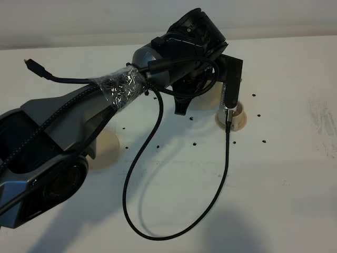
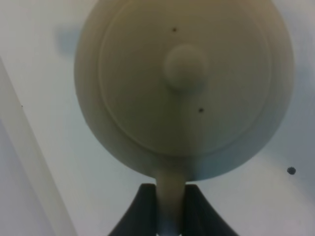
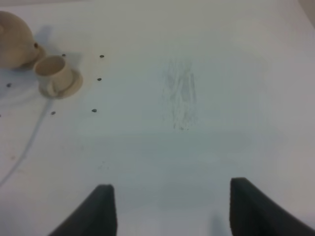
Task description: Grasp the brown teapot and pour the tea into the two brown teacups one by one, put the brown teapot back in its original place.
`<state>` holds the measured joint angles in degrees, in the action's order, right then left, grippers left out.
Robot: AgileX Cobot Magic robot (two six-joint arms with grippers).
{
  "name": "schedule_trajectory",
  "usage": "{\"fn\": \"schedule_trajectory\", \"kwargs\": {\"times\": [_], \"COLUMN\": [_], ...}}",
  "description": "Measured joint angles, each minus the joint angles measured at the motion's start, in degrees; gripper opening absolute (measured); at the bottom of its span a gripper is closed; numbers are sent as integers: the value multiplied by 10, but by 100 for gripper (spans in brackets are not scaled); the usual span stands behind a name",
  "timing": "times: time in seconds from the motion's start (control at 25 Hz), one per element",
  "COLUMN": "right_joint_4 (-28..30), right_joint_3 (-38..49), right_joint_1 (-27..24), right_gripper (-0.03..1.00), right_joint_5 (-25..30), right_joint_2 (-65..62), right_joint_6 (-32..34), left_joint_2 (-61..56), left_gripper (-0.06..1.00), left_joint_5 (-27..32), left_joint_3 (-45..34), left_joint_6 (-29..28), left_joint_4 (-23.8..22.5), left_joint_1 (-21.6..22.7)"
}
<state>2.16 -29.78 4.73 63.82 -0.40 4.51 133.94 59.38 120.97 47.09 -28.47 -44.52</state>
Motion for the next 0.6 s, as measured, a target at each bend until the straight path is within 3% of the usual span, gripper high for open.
{"fn": "schedule_trajectory", "kwargs": {"times": [0.6], "right_joint_4": [0], "right_joint_3": [0], "right_joint_1": [0], "right_gripper": [49], "right_joint_5": [0], "right_joint_2": [0], "right_joint_6": [0], "left_joint_2": [0], "left_gripper": [1], "left_joint_5": [-4], "left_joint_3": [0], "left_joint_6": [23], "left_joint_4": [-31], "left_joint_1": [-11]}}
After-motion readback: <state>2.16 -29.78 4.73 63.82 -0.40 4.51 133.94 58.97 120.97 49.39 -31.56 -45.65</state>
